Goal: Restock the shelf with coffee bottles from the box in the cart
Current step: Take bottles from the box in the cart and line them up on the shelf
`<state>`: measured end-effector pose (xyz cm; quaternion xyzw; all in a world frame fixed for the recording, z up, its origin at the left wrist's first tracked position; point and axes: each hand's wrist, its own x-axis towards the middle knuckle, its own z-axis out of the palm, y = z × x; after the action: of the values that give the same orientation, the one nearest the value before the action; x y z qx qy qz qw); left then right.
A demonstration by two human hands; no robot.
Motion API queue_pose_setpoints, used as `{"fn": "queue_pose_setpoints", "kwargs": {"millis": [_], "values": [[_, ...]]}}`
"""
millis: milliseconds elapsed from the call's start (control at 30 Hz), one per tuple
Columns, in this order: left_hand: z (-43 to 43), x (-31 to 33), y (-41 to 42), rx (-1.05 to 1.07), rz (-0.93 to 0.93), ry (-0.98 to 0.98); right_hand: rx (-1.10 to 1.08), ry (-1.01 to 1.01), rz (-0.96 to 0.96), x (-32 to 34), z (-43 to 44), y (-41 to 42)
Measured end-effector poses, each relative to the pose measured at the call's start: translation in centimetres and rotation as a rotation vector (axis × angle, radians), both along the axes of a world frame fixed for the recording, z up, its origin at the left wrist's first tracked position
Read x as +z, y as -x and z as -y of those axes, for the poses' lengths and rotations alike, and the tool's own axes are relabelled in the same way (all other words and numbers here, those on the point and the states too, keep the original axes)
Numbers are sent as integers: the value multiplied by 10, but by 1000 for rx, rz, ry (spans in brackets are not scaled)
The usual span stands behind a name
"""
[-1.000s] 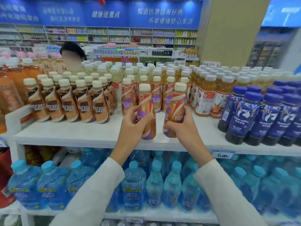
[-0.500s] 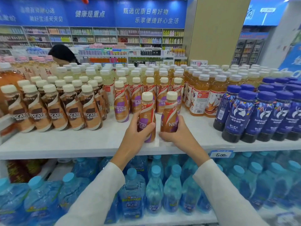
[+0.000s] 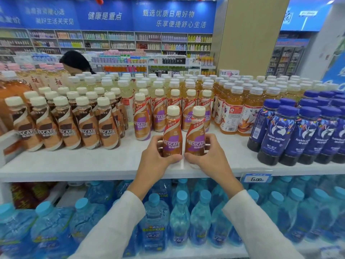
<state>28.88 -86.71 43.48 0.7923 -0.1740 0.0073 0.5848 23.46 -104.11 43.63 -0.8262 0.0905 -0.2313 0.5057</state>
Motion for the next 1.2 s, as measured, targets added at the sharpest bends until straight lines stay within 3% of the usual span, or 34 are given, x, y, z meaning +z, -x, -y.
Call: {"fn": "queue_pose_setpoints", "kwargs": {"millis": [533, 900, 1200], "values": [[2, -4, 7, 66, 61, -28, -3, -52, 74, -8, -4, 17], [1, -1, -31, 244, 160, -85, 60, -11, 50, 1, -20, -35], [22, 2, -56, 414, 50, 22, 31, -34, 43, -4, -16, -83]]}}
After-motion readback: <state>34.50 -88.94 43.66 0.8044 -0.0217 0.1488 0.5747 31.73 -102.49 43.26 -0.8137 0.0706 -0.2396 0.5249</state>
